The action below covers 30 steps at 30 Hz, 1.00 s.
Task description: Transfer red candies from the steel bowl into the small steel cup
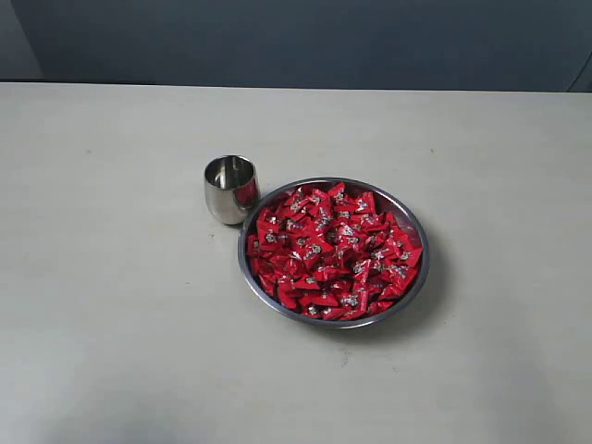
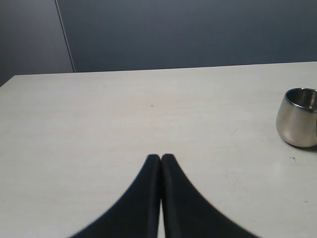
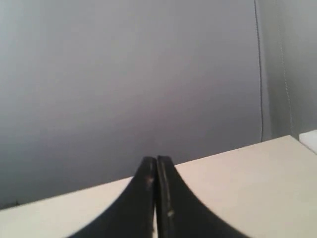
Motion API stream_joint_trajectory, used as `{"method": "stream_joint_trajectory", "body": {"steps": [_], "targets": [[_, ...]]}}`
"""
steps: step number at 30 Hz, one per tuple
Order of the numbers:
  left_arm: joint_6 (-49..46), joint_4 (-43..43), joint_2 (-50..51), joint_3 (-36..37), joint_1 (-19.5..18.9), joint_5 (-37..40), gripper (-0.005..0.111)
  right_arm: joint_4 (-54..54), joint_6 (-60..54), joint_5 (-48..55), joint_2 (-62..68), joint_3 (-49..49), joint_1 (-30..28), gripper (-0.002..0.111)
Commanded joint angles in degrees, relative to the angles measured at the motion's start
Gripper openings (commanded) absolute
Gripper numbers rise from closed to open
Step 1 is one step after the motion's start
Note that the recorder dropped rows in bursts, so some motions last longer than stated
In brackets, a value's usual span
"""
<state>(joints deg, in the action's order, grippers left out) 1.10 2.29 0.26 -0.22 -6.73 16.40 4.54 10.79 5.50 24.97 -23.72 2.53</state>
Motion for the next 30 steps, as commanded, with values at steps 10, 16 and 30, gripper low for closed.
{"method": "stream_joint_trajectory", "body": {"steps": [10,16,30], "targets": [[0.0,-0.1,-0.3,0.2,0.0,-0.1,0.000,20.8,-43.6,16.1,39.7,-22.6,15.6,-0.001],[0.0,-0.1,-0.3,0.2,0.0,-0.1,0.000,40.1,-63.4,38.1,58.1,-32.9,15.8,-0.001],[0.0,-0.1,-0.3,0.2,0.0,-0.1,0.000,41.9,-66.1,45.5,72.7,-38.2,22.4,-0.001]]}}
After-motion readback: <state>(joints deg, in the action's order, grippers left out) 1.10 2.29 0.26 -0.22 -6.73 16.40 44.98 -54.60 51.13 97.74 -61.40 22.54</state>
